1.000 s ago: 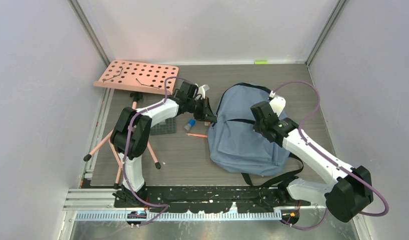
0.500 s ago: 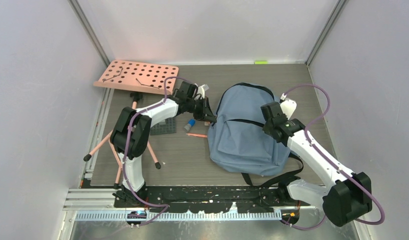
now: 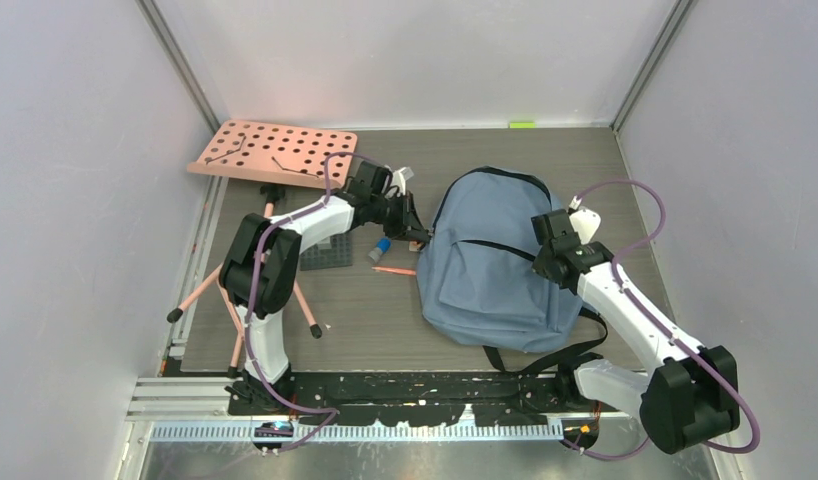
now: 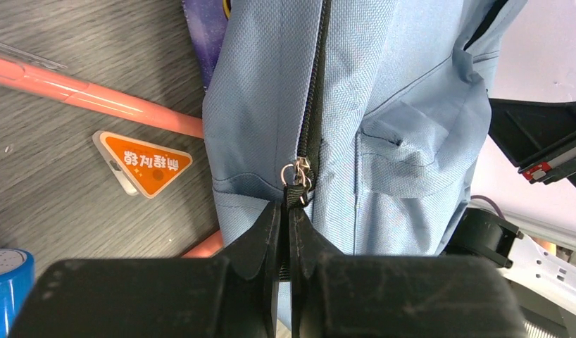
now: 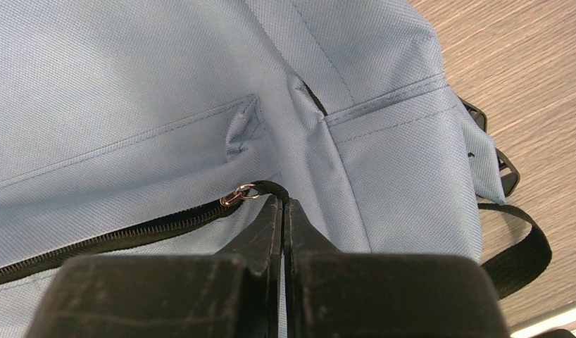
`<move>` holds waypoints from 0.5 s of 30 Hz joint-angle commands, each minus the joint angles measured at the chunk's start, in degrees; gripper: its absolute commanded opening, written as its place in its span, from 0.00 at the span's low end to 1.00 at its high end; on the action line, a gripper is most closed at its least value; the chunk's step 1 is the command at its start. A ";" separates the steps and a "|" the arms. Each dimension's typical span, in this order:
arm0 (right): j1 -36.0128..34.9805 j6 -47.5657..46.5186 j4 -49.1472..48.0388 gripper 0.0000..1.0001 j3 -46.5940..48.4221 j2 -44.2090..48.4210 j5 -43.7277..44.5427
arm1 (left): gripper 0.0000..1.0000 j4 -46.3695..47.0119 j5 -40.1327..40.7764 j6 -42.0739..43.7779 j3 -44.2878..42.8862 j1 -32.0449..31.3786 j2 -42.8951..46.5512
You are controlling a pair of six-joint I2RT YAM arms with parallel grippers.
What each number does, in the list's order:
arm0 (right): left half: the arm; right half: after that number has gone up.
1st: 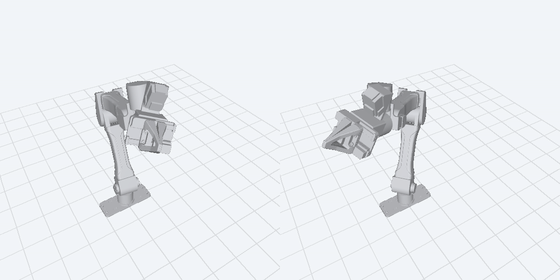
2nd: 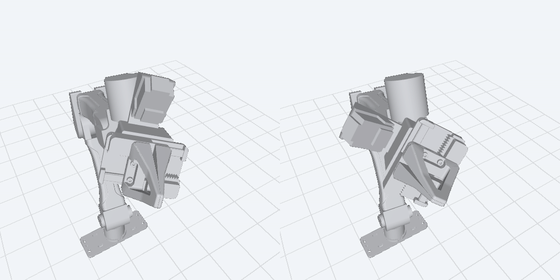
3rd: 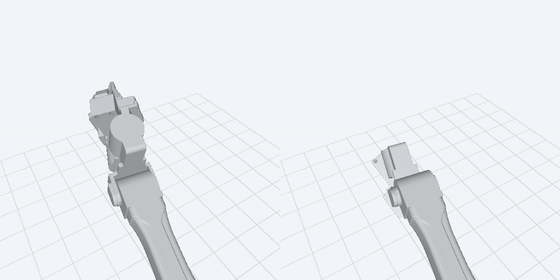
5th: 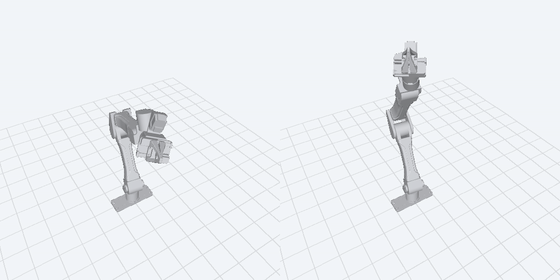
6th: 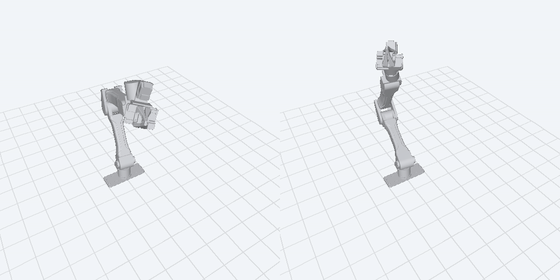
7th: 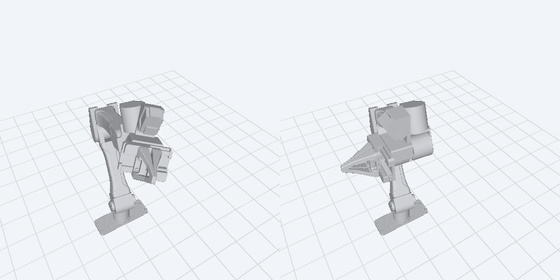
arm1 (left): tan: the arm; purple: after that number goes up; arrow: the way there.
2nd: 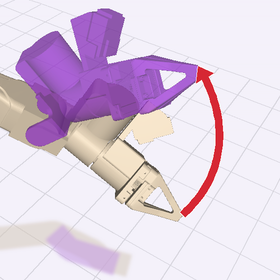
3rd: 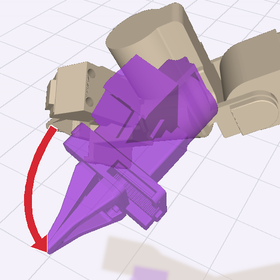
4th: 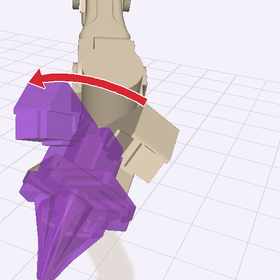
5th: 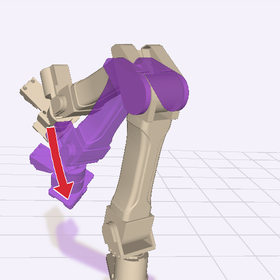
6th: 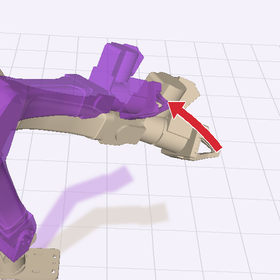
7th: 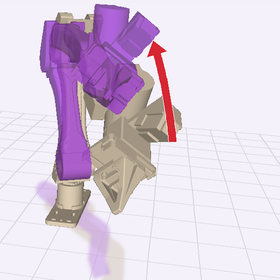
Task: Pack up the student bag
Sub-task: Unzip the student bag at the center of the board.
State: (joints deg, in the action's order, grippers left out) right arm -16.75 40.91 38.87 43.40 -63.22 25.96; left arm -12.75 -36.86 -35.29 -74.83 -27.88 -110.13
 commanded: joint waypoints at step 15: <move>0.58 -16.96 -4.25 0.66 8.53 5.40 -23.60 | 0.51 -3.86 3.99 8.61 -2.32 0.31 9.65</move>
State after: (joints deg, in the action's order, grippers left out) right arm -16.36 30.76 39.66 49.63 -59.02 12.64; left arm -16.16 -33.80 -30.46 -74.98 -27.73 -106.87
